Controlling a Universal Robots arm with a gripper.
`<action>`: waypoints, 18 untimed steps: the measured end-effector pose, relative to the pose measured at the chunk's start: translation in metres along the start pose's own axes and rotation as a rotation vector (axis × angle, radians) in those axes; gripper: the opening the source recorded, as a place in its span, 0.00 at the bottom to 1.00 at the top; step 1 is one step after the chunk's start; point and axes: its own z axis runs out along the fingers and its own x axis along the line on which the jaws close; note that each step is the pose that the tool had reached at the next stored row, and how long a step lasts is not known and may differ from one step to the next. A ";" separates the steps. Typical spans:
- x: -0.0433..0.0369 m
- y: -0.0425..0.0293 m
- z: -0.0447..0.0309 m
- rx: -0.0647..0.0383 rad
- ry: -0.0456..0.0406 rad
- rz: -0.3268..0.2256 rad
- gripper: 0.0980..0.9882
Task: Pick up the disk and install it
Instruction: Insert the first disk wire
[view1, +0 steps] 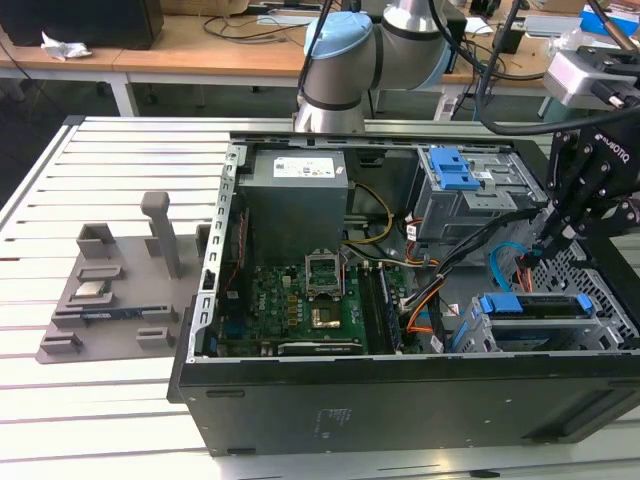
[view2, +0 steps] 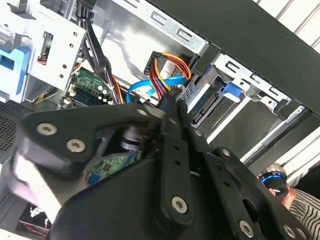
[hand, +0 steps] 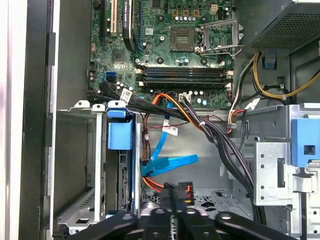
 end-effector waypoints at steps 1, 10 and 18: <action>0.0000 0.0000 0.0000 0.000 0.0000 0.000 0.15; -0.0024 -0.0002 0.0046 0.000 0.0005 0.000 0.23; -0.0027 -0.0010 0.0190 0.000 0.0055 0.000 0.23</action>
